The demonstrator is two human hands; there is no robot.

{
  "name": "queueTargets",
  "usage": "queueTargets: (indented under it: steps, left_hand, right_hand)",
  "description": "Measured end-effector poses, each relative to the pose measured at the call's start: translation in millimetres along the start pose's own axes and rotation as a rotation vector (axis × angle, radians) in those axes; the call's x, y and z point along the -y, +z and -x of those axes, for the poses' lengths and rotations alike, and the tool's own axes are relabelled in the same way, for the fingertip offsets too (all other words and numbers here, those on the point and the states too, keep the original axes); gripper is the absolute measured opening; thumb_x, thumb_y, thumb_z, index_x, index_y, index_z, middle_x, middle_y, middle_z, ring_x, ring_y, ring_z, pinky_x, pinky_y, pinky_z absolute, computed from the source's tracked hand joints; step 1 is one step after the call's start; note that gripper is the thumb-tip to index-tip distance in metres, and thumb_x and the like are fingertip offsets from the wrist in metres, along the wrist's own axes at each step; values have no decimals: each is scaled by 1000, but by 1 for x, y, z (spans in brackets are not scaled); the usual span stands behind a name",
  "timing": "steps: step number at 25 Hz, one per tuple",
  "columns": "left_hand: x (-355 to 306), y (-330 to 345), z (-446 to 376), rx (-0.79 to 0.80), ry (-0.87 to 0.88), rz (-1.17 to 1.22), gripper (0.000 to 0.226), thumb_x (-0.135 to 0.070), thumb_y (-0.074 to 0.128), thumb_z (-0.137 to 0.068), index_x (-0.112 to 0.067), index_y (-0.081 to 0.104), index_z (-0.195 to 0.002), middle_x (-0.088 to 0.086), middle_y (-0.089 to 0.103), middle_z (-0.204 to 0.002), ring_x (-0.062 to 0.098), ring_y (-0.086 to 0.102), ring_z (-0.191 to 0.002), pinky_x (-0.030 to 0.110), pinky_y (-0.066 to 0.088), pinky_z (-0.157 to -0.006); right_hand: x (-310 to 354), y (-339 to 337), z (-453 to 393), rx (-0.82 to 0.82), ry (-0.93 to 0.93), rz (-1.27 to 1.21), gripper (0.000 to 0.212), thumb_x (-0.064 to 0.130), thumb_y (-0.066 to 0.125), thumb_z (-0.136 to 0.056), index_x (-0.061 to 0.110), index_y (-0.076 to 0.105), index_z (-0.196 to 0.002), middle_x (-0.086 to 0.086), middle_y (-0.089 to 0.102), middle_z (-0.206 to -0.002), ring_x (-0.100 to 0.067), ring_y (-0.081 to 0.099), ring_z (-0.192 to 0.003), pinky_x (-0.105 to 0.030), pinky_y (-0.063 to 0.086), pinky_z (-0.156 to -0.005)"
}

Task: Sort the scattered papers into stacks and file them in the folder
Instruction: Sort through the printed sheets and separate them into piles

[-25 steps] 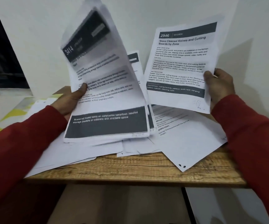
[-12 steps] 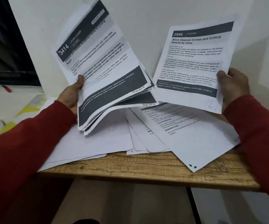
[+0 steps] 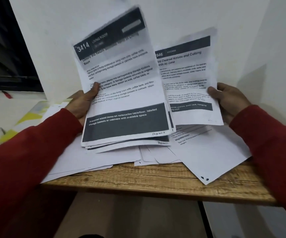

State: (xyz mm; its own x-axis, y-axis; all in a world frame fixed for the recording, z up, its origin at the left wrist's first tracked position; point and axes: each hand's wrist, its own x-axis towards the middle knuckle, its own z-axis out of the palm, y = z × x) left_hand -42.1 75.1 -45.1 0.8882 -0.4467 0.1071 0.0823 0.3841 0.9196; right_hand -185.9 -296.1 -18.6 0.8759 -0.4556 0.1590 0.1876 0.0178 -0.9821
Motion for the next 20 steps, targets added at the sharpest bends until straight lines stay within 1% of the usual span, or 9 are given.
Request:
queueTargets:
  steps: [3, 6, 9, 13, 14, 16, 18, 20]
  left_hand:
    - [3, 7, 2, -62, 40, -63, 38, -33, 54, -98, -10, 61, -128, 14, 70, -120, 27, 70, -106, 40, 61, -77]
    - [3, 6, 0, -164, 147, -183, 28, -29, 61, -96, -9, 67, -116, 15, 72, -113, 27, 73, -95, 38, 61, -72]
    - [4, 6, 1, -203, 193, -274, 18, -24, 60, -98, -11, 68, -107, 6, 77, -99, 21, 75, -86, 31, 60, -68]
    - [5, 13, 5, -175, 254, -295, 15, -21, 56, -100, -13, 67, -106, -1, 78, -93, 15, 75, -85, 27, 59, -69]
    - [5, 15, 6, -172, 268, -289, 15, -22, 55, -100, -14, 67, -106, -1, 78, -94, 14, 74, -85, 26, 59, -69]
    - [3, 18, 8, -171, 303, -283, 18, -25, 56, -100, -14, 67, -109, 3, 76, -103, 16, 74, -89, 28, 59, -71]
    - [0, 21, 11, -154, 353, -260, 20, -27, 55, -100, -15, 68, -110, 4, 75, -107, 19, 73, -95, 30, 59, -74]
    - [-3, 24, 15, -130, 395, -224, 21, -27, 53, -101, -18, 72, -106, 2, 76, -108, 20, 72, -100, 31, 59, -77]
  right_hand:
    - [0, 1, -2, -13, -35, 5, 18, 8, 48, -102, 15, 64, -103, -7, 75, -96, -23, 74, -78, -38, 61, -63]
    - [1, -4, -4, -63, -59, 6, 17, 9, 49, -101, 18, 64, -100, -8, 74, -97, -24, 73, -77, -41, 61, -65]
    - [2, -5, -3, -72, -63, -2, 18, 9, 49, -102, 18, 64, -100, -8, 73, -99, -24, 73, -78, -39, 61, -63]
    - [2, -5, -2, -64, -71, -9, 16, 10, 48, -102, 16, 63, -104, -11, 73, -104, -27, 72, -84, -40, 60, -64]
    - [3, -5, -1, -66, -74, -16, 15, 10, 48, -102, 15, 62, -105, -11, 72, -106, -27, 72, -84, -40, 61, -65]
    - [5, -4, 1, -70, -86, -43, 15, 10, 47, -102, 13, 61, -109, -11, 72, -107, -25, 73, -83, -38, 61, -64]
    - [8, -1, 5, -66, -113, -80, 18, 8, 46, -103, 11, 60, -114, -8, 74, -104, -22, 74, -81, -35, 60, -61]
    - [11, 1, 9, -58, -140, -112, 20, 6, 44, -103, 10, 59, -115, -2, 77, -94, -19, 74, -79, -32, 59, -60]
